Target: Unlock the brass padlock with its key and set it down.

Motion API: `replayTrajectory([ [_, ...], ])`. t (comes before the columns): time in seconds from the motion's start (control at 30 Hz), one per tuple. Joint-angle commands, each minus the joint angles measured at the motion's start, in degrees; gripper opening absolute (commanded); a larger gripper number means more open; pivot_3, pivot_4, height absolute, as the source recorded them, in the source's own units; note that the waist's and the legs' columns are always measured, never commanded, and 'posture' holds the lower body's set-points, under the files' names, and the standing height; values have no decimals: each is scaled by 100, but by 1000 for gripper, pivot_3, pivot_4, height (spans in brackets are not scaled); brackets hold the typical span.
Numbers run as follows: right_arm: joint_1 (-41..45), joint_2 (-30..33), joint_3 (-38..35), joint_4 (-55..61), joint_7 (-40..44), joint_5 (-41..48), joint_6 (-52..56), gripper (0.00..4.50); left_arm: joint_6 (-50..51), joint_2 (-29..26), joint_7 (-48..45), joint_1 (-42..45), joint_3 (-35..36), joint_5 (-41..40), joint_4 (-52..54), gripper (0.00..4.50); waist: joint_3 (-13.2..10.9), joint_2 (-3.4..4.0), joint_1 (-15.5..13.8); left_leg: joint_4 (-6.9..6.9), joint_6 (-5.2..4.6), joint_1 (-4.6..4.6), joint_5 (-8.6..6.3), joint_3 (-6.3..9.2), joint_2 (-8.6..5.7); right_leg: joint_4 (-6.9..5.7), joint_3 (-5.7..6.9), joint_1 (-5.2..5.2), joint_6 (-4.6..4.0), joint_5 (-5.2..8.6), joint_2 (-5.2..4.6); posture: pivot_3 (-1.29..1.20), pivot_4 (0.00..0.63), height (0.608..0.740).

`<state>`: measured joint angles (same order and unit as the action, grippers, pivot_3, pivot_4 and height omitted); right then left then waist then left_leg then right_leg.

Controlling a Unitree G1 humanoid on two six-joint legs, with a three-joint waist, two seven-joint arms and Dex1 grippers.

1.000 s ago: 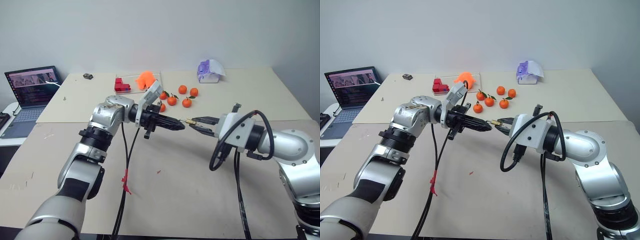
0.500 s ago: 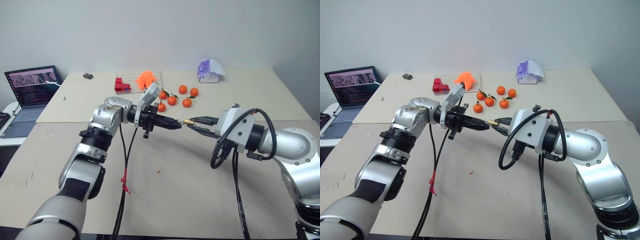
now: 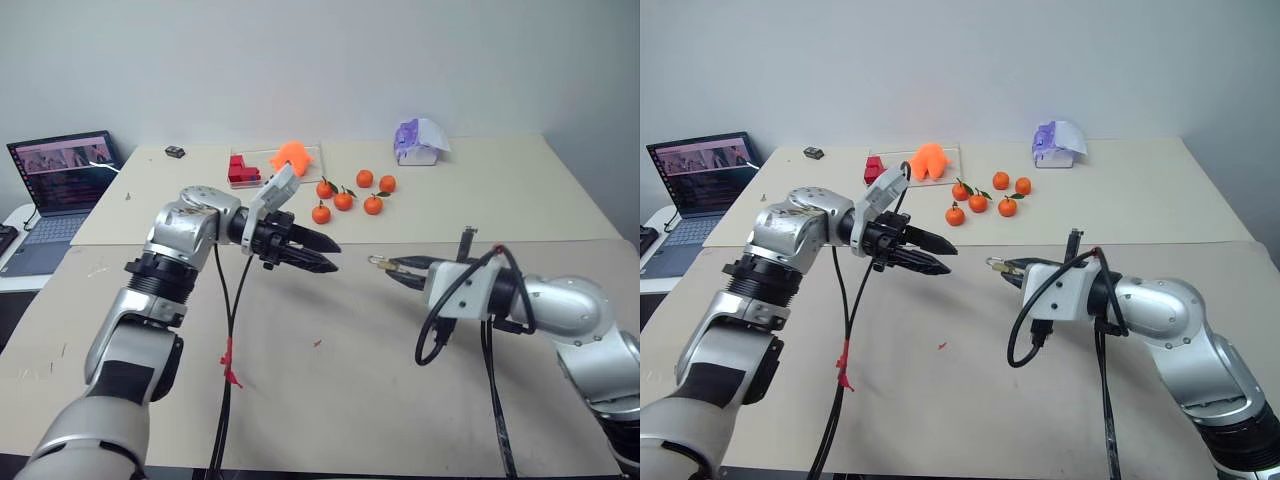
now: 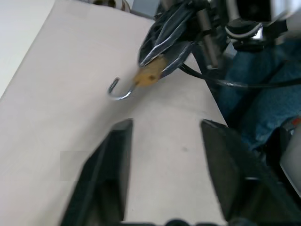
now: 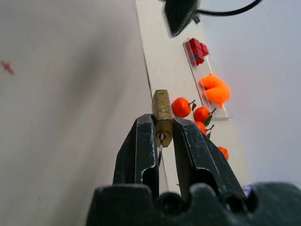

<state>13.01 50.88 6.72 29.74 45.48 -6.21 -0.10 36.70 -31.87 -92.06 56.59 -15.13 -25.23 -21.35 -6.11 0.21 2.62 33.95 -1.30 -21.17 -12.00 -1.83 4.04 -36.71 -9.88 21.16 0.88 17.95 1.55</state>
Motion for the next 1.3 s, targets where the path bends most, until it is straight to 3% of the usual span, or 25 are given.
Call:
replayTrajectory([
  [0.03, 16, -127, 204, -253, -325, -562, -1193, 107, 205, -373, -44, 37, -108, -378, 492, 4192, -1, -1, 8, -1, 0, 0, 0, 0, 0, 0, 0, 0, 0, 0, 0, 0, 150, 726],
  [0.07, 13, -163, 241, -320, -356, -632, -1349, 107, 232, -446, -44, 25, -153, -433, 561, 4442, -1, -1, 7, -2, 0, 2, 0, 0, 0, -1, 0, 1, 0, 0, 0, 0, 150, 726],
  [0.2, 69, -318, 383, -598, -501, -934, -1805, 107, 169, -595, -44, -35, -208, -501, 752, 4442, -1, -1, -6, 0, 1, 2, 0, 0, 0, -5, 0, 0, -1, 0, 0, 0, 150, 726],
  [0.43, 1087, -956, 1446, -2437, -1725, -3015, -3558, 107, 363, -1201, -44, -311, -335, -990, 1549, 4442, -4, -7, 97, 0, 1, 13, 1, 0, 1, -18, -6, 0, -6, 2, 2, 0, 150, 726],
  [0.57, 1556, -1207, 1723, -3348, -2354, -3603, -4030, 107, 151, -1243, -44, -433, -254, -865, 1613, 4442, 1, 1, 101, 1, 5, 15, 3, 0, 1, -19, -6, 0, -44, -19, 1, 0, 150, 726],
  [0.73, 1707, -1205, 1914, -4064, -2744, -3862, -4514, 107, -523, -1244, 64, -609, -29, -438, 1527, 4442, 3, 4, 87, 0, 11, 14, 7, 0, 1, -16, -6, -1, -52, -23, 1, 0, 150, 726],
  [0.93, 1642, -1124, 2219, -4552, -2310, -3451, -4984, 107, -1338, -1187, 255, -913, 63, 87, 1341, 4442, 4, 5, 127, 0, 11, 18, 7, -1, 1, -15, -11, -7, -56, -24, 0, 0, 150, 726],
  [1.0, 1626, -1114, 2266, -4601, -2104, -3243, -5029, 1116, -1446, -1162, 270, -971, 74, 166, 1323, 4500, 2, 3, 141, -1, 9, 24, 6, -1, 1, -17, -12, -14, -56, -24, 0, 0, 150, 726],
  [1.07, 1613, -1066, 2255, -4593, -1924, -3095, -5042, 1477, -1484, -1137, 279, -1003, 84, 195, 1319, 4500, 2, 2, 142, -1, 8, 29, 6, -1, 0, -17, -12, -18, -56, -24, 0, 0, 150, 726],
  [1.3, 1482, -586, 1948, -4483, -1712, -2788, -5031, 3847, -1469, -1026, 295, -1022, 102, 237, 1249, 4500, -2, -4, 134, -3, -5, 91, -3, -1, -1, -1, -14, -91, -52, -17, -2, 0, 150, 726],
])
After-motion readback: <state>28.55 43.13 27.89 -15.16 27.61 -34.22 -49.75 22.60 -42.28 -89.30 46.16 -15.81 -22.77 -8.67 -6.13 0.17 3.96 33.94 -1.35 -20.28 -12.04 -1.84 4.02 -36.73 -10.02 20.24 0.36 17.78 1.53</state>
